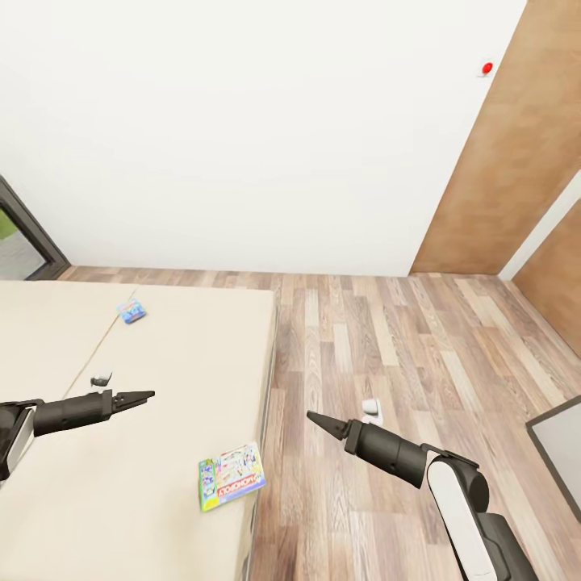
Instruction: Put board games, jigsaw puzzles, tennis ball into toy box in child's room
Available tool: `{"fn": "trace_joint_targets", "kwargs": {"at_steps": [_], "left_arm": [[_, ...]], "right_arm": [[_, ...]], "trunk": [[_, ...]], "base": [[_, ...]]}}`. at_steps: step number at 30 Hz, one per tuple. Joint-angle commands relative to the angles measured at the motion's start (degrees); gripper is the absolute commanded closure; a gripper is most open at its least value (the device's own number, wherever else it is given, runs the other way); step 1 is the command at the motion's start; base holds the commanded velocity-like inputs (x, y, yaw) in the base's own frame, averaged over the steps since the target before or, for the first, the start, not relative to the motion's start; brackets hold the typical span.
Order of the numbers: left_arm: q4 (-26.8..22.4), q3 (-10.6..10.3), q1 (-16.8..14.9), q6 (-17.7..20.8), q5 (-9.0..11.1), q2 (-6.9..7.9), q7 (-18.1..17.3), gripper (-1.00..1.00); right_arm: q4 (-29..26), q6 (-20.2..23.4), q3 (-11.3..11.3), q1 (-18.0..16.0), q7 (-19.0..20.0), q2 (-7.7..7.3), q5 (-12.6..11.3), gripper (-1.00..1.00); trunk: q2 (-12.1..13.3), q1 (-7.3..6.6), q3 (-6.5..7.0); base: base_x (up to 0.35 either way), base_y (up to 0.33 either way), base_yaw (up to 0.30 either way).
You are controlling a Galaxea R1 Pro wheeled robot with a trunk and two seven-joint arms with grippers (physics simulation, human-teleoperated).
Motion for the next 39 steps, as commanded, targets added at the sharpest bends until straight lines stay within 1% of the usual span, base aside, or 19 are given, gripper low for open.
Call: {"fn": "trace_joint_targets", "kwargs": {"at_steps": [1, 39], "left_arm": [[0.00, 0.05, -0.04, 0.58, -0.06, 0.00, -0.25, -1.00], [0.00, 0.04, -0.04, 0.61, -0.06, -0.01, -0.23, -1.00]], "right_arm": [[-0.02, 0.25, -0.05, -0.04, 0.12, 0.02, -0.01, -1.00], [-0.02, 0.26, 0.04, -0.04, 0.08, 0.08, 0.00, -1.00]], "trunk": [[-0.09, 0.03, 0.01], [-0.09, 0.03, 3.59]], "base": [[0.000, 0.000, 0.000], [0.000, 0.000, 0.000]]}}
